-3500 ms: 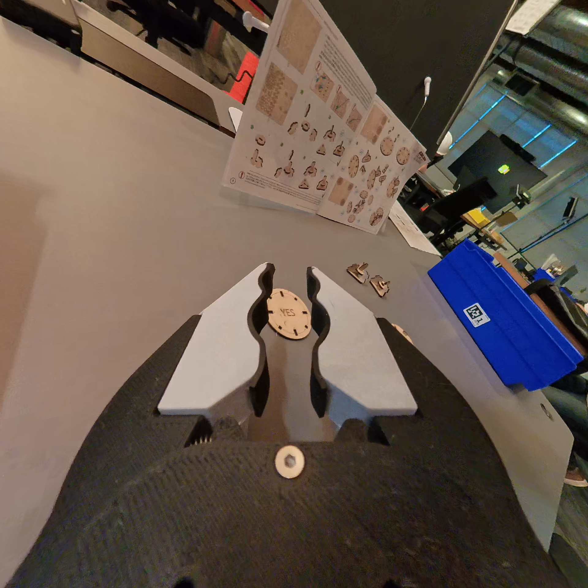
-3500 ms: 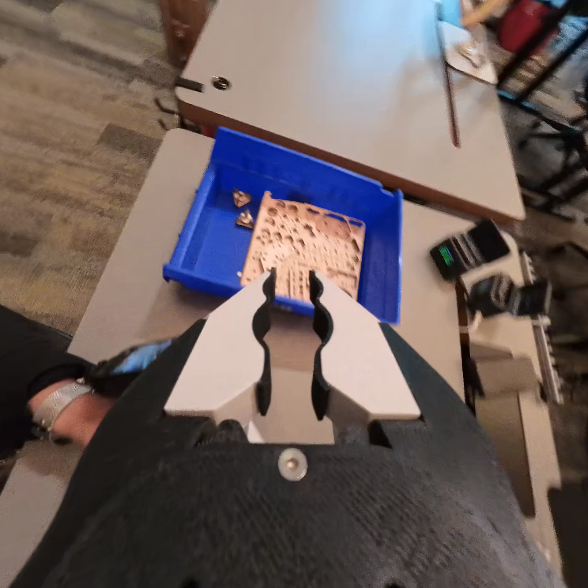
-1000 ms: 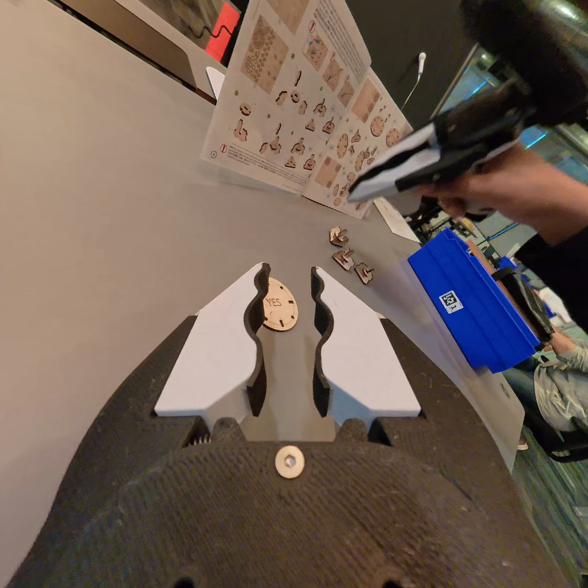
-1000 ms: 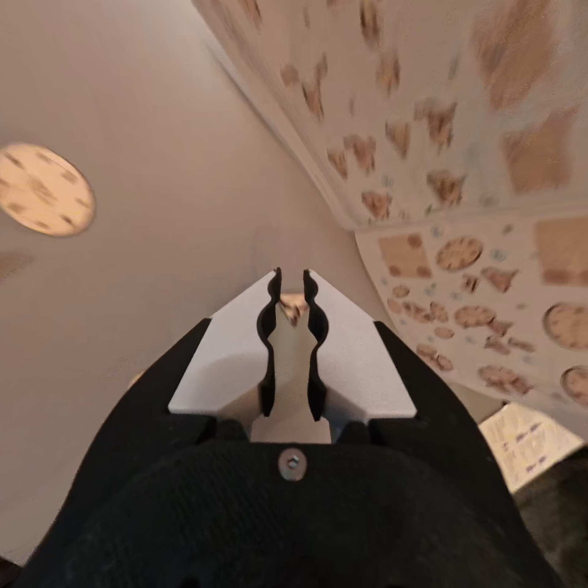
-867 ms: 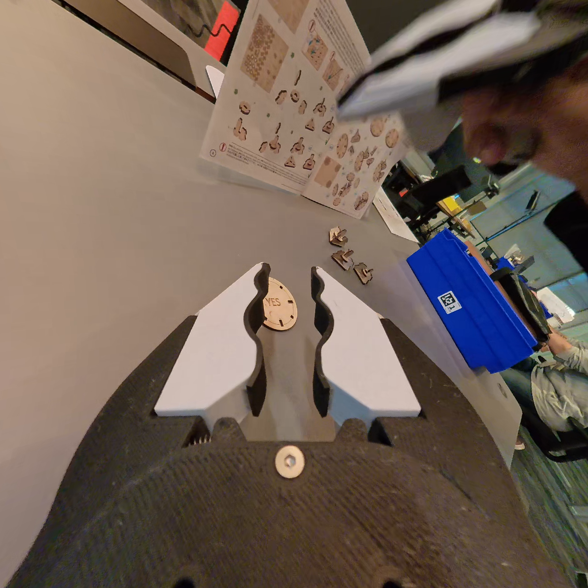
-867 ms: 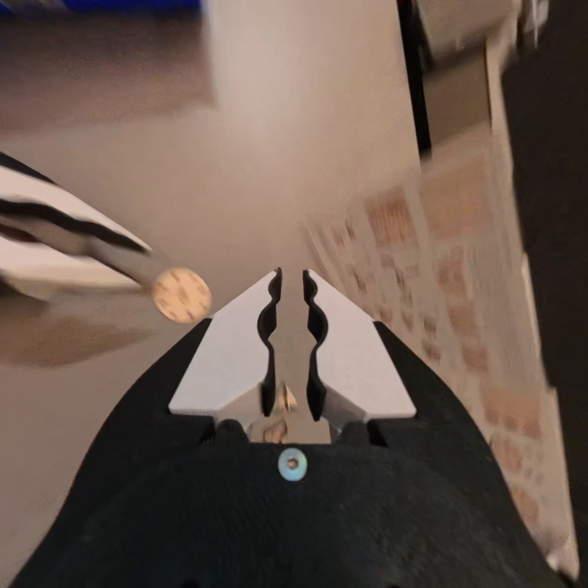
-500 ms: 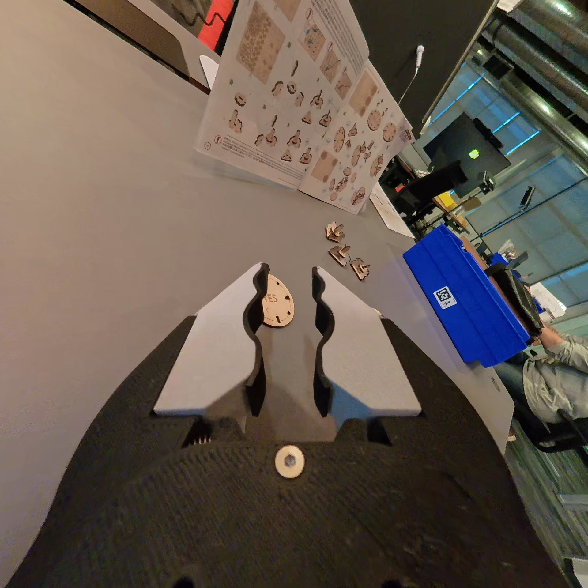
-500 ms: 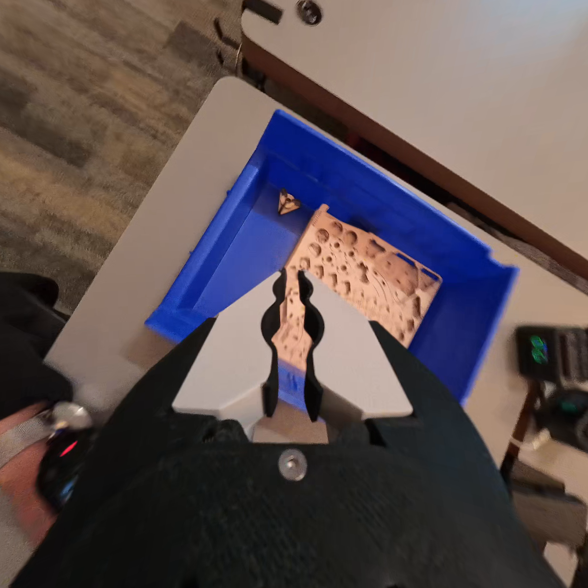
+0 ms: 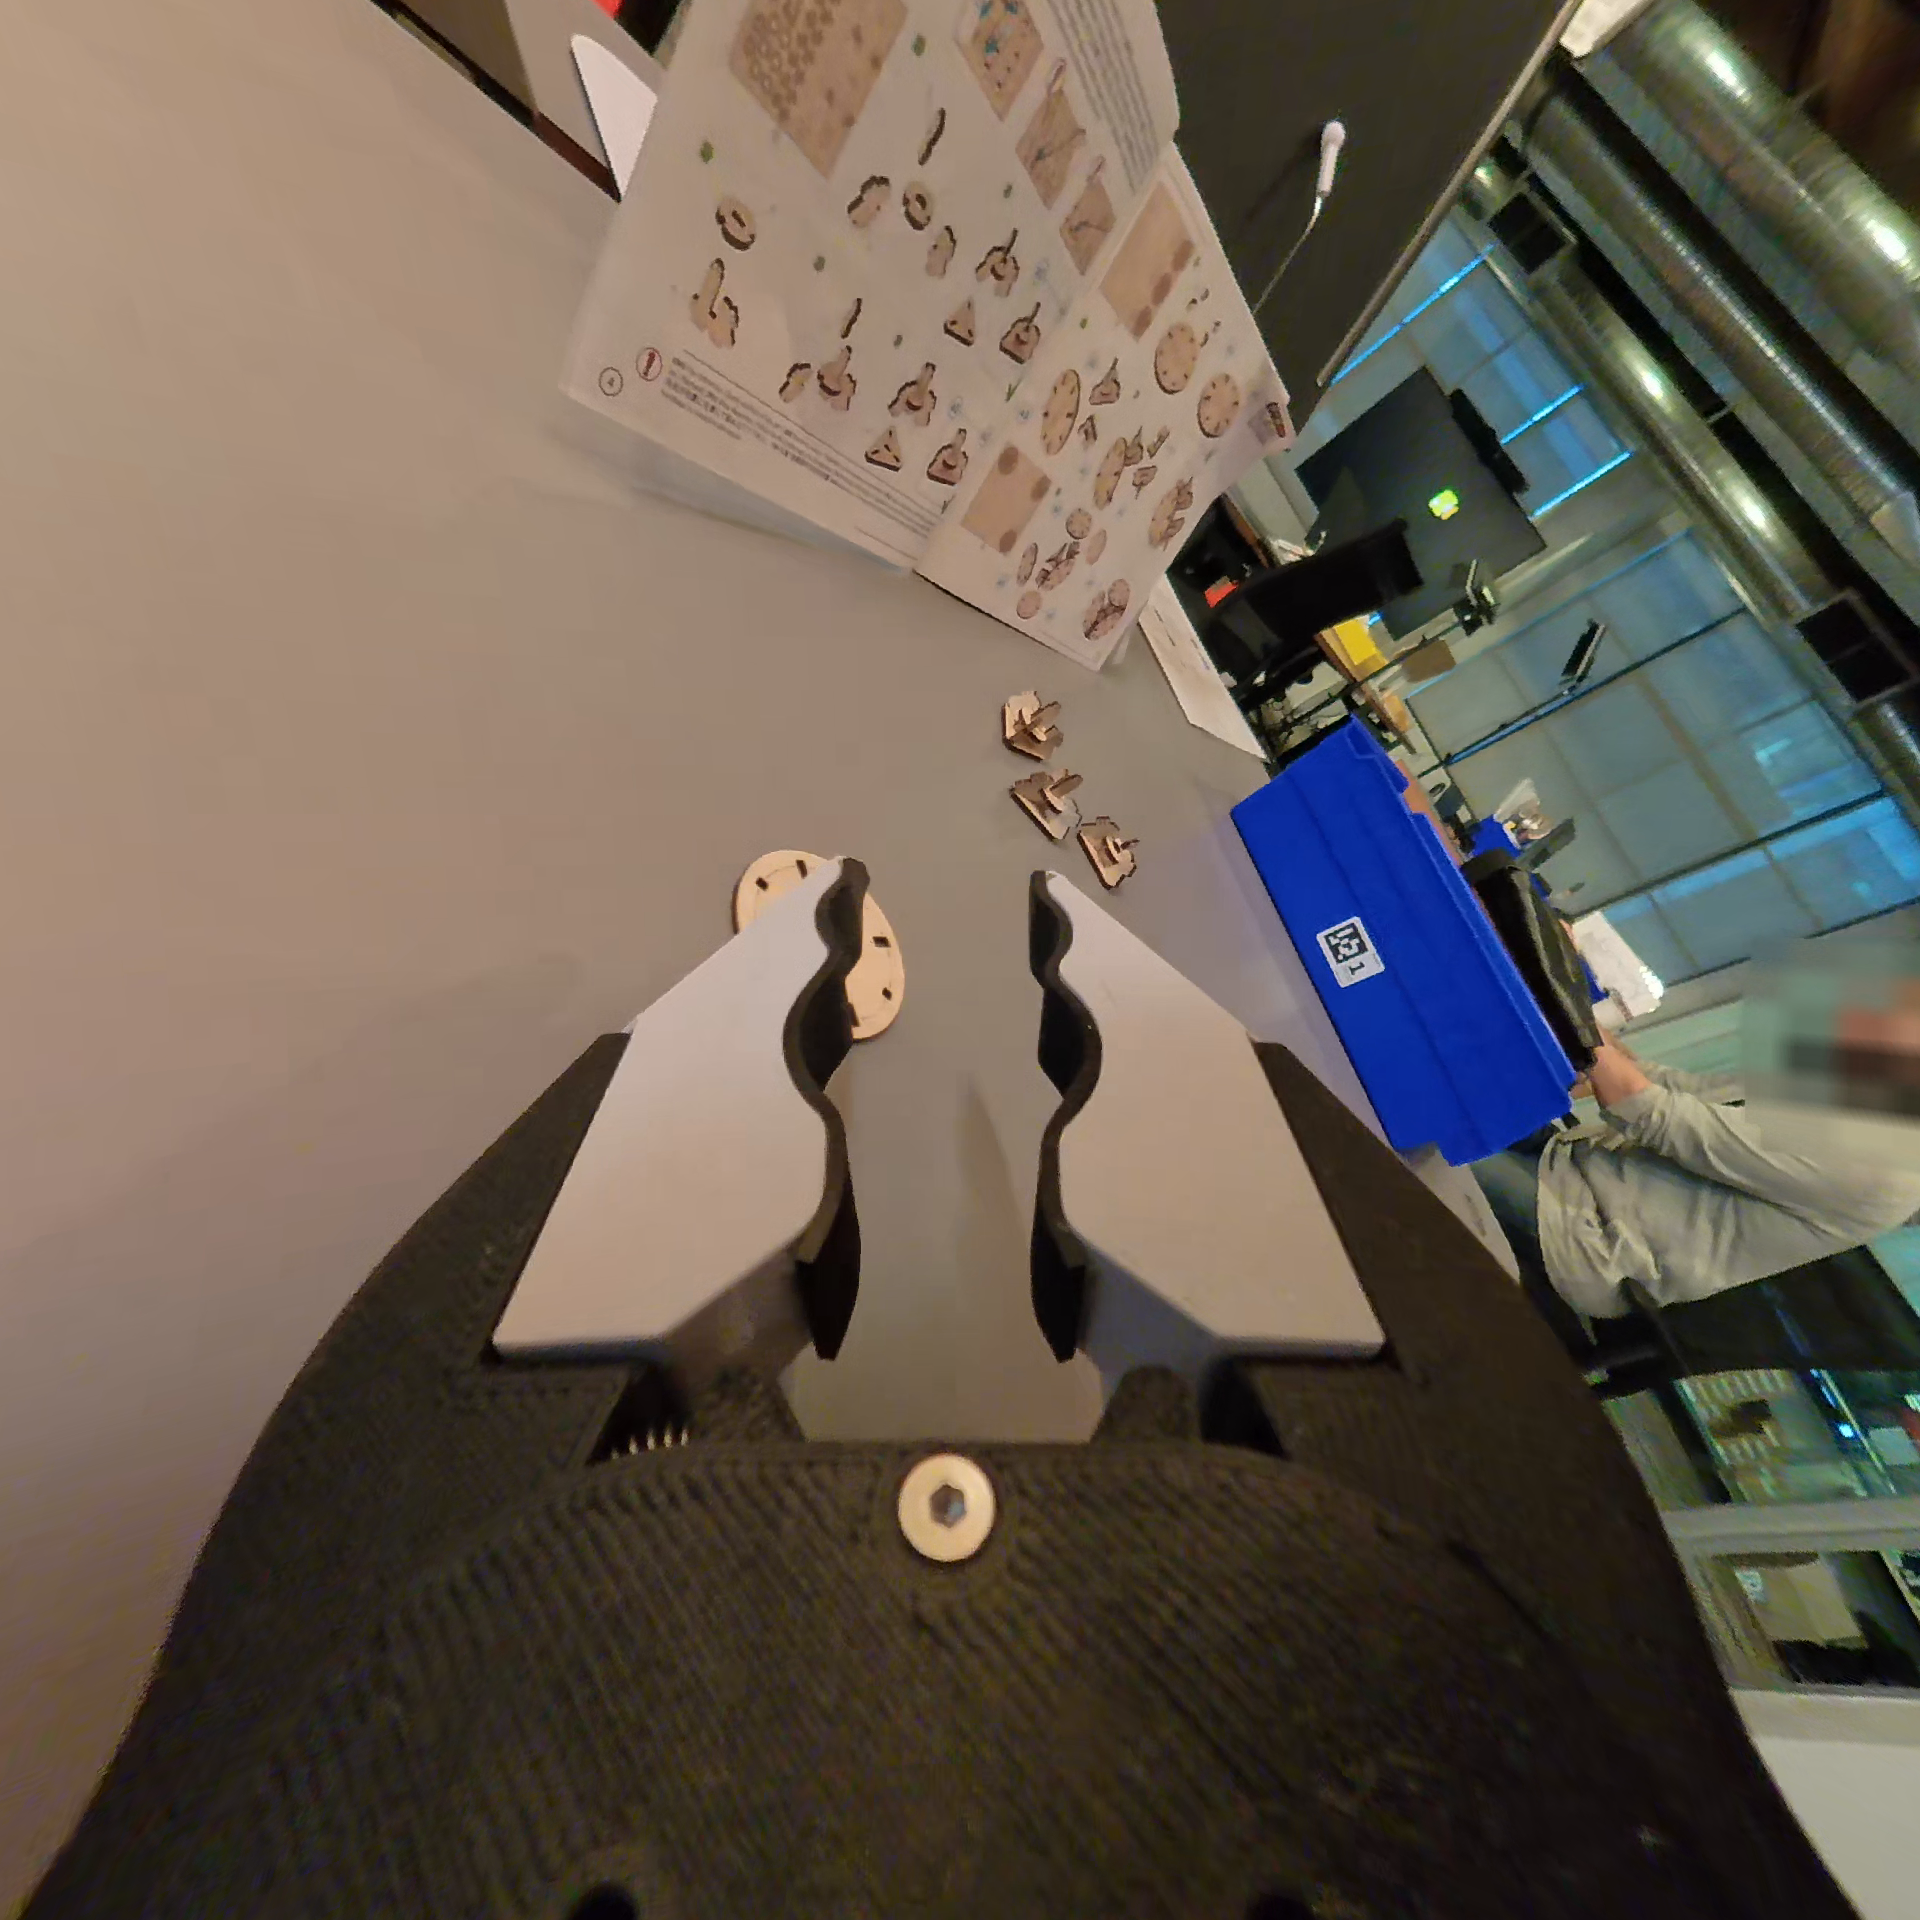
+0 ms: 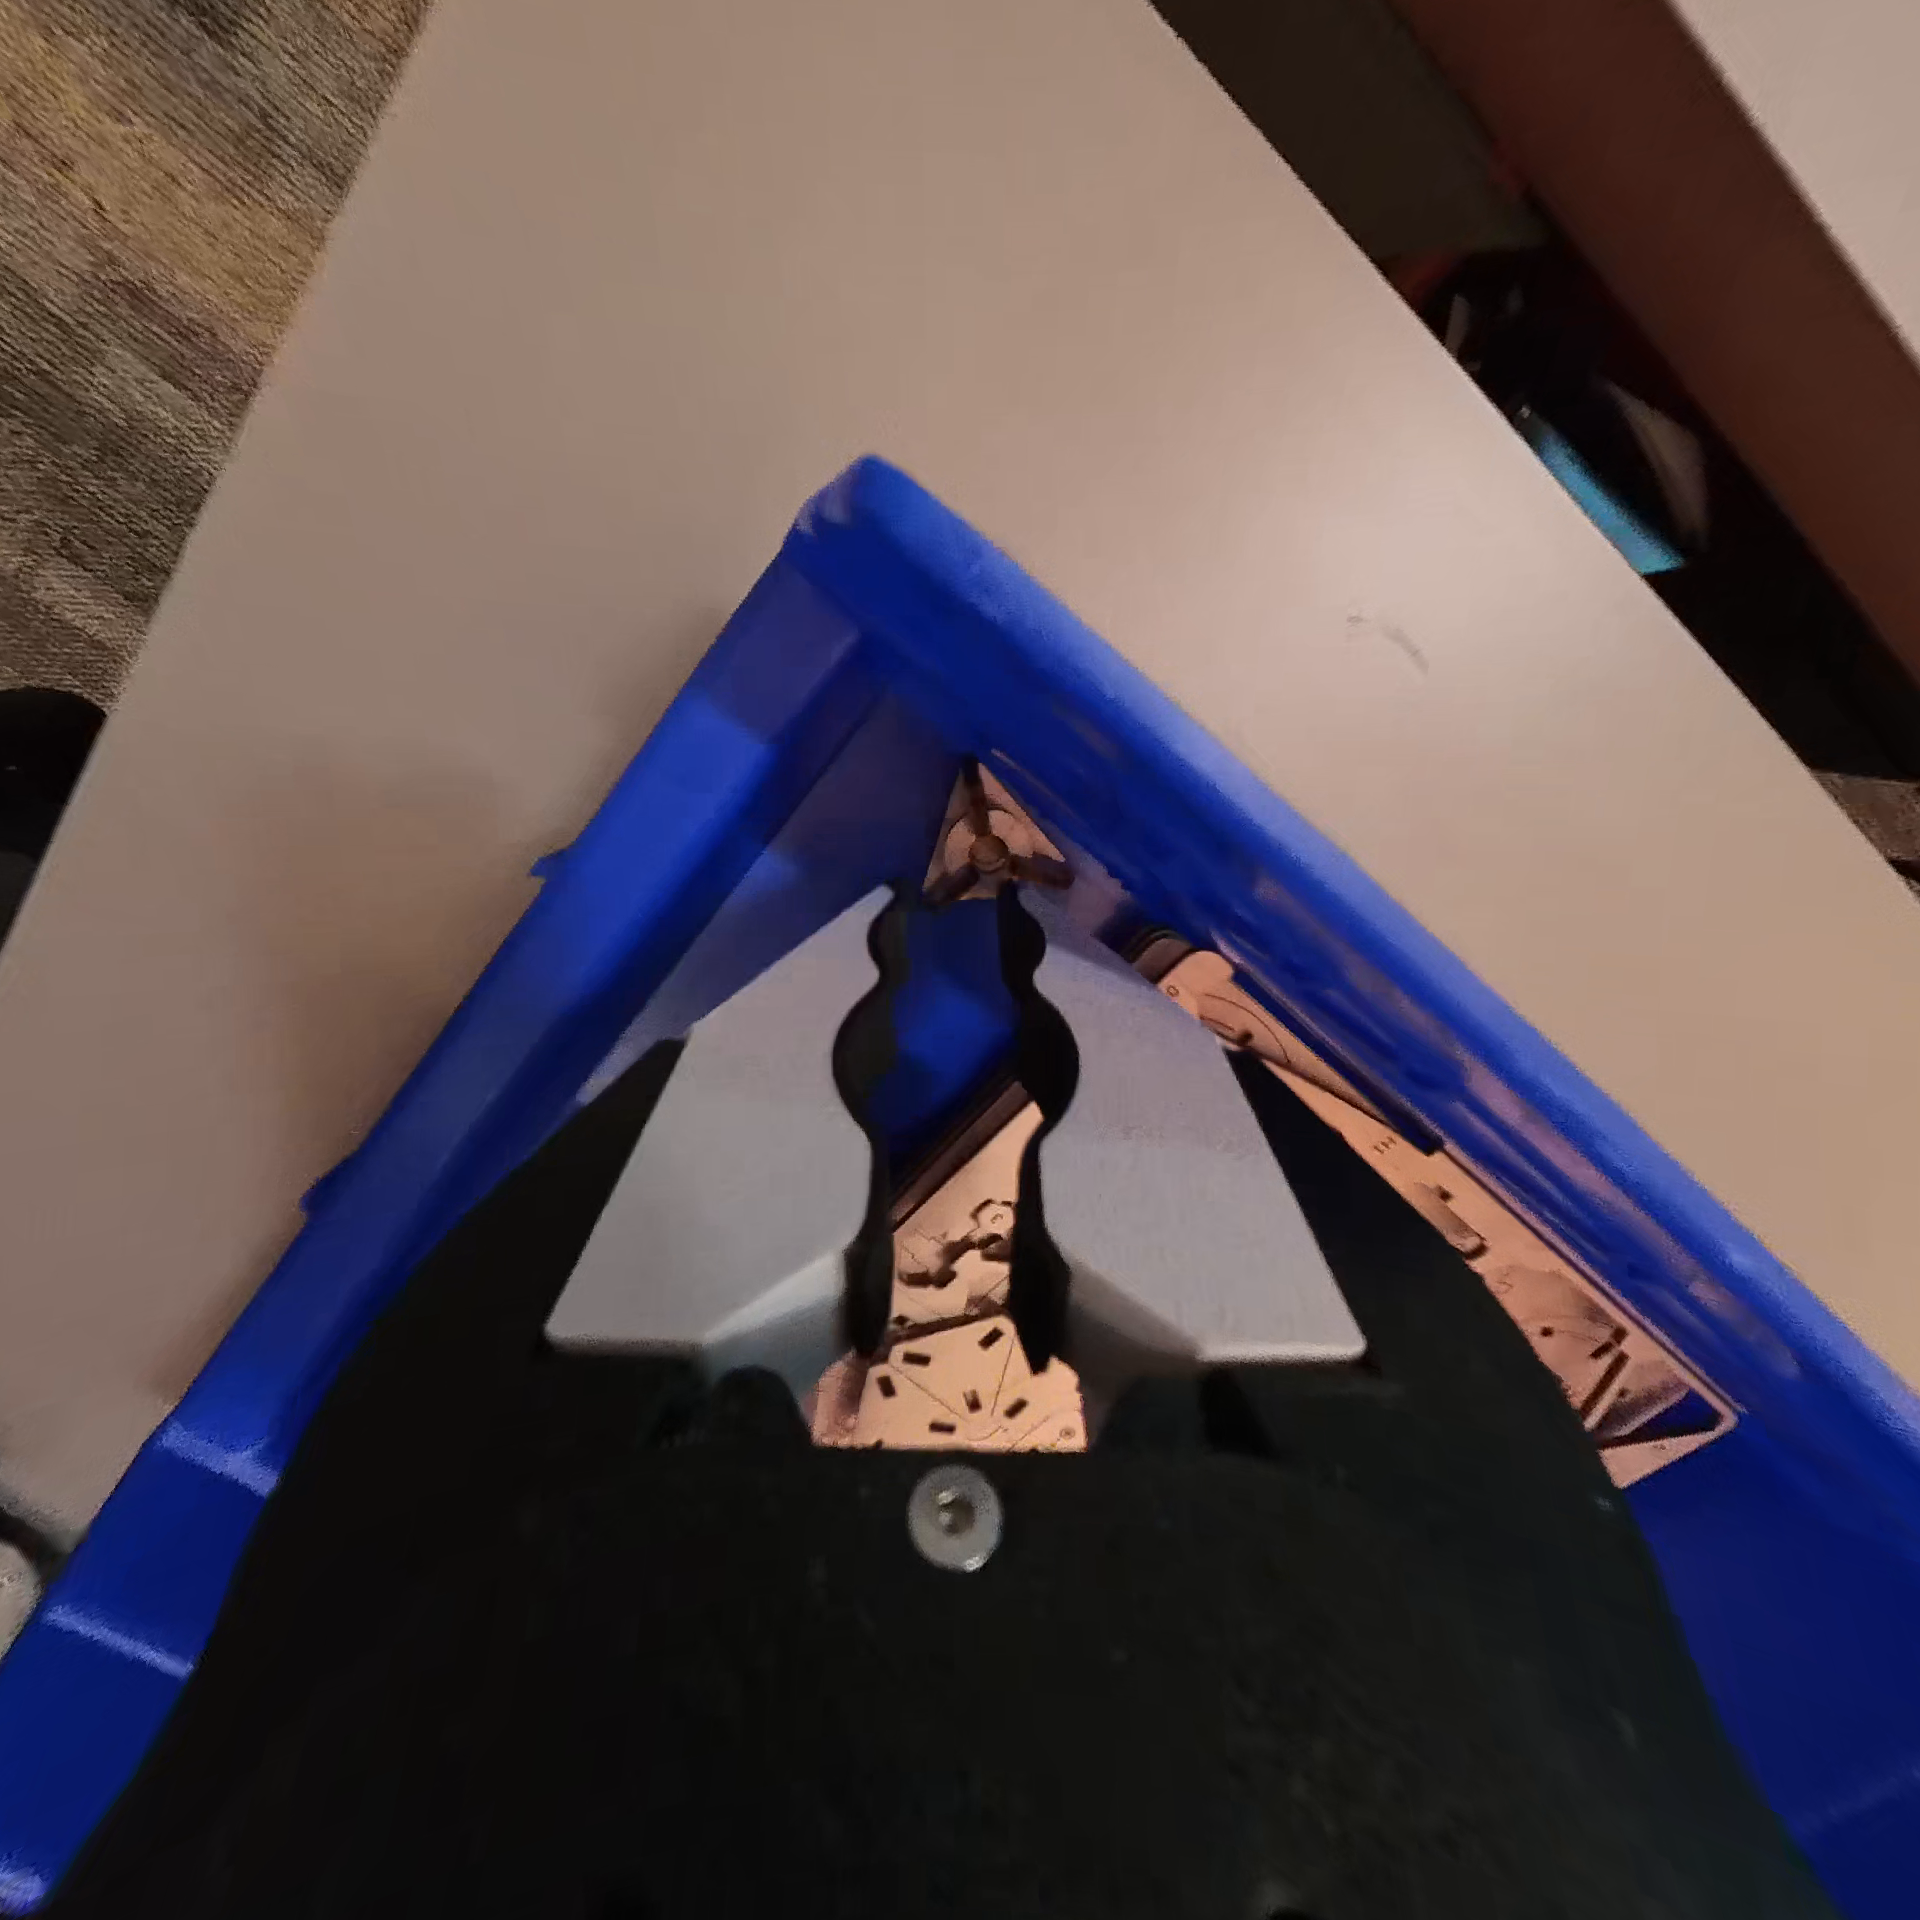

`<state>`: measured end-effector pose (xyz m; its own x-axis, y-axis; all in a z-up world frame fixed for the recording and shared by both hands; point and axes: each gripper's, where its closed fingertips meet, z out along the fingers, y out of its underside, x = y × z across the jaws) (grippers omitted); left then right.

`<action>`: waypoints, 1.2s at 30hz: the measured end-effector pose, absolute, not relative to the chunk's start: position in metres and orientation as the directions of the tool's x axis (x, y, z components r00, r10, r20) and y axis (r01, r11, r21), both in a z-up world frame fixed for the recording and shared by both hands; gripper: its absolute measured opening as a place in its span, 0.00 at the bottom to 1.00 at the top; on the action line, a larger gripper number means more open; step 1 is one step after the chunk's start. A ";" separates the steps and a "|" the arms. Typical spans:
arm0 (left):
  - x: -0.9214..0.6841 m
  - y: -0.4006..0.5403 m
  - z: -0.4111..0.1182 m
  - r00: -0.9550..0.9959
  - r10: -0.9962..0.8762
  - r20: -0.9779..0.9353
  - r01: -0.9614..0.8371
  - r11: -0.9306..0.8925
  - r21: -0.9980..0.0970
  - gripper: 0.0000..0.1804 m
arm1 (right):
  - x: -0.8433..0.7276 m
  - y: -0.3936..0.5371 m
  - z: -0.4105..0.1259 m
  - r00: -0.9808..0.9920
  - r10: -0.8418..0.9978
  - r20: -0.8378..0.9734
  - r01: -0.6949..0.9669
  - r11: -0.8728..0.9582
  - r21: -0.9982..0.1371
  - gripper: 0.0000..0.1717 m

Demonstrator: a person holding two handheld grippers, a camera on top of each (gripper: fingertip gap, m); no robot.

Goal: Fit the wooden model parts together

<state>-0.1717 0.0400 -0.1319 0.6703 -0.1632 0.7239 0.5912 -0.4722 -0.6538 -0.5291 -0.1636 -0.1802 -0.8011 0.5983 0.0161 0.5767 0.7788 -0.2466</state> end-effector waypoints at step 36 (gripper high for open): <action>-0.180 0.043 -0.136 0.789 -0.128 0.601 0.502 -0.430 -0.750 0.17 | -0.167 0.059 0.023 0.108 0.990 0.086 0.667 -0.008 -0.745 0.01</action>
<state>-0.1799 0.0429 -0.1356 0.7888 -0.1281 0.6012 0.5022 -0.4296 -0.7505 -0.1674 0.0593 0.0232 0.1078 0.9904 0.0865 0.6673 -0.0076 -0.7448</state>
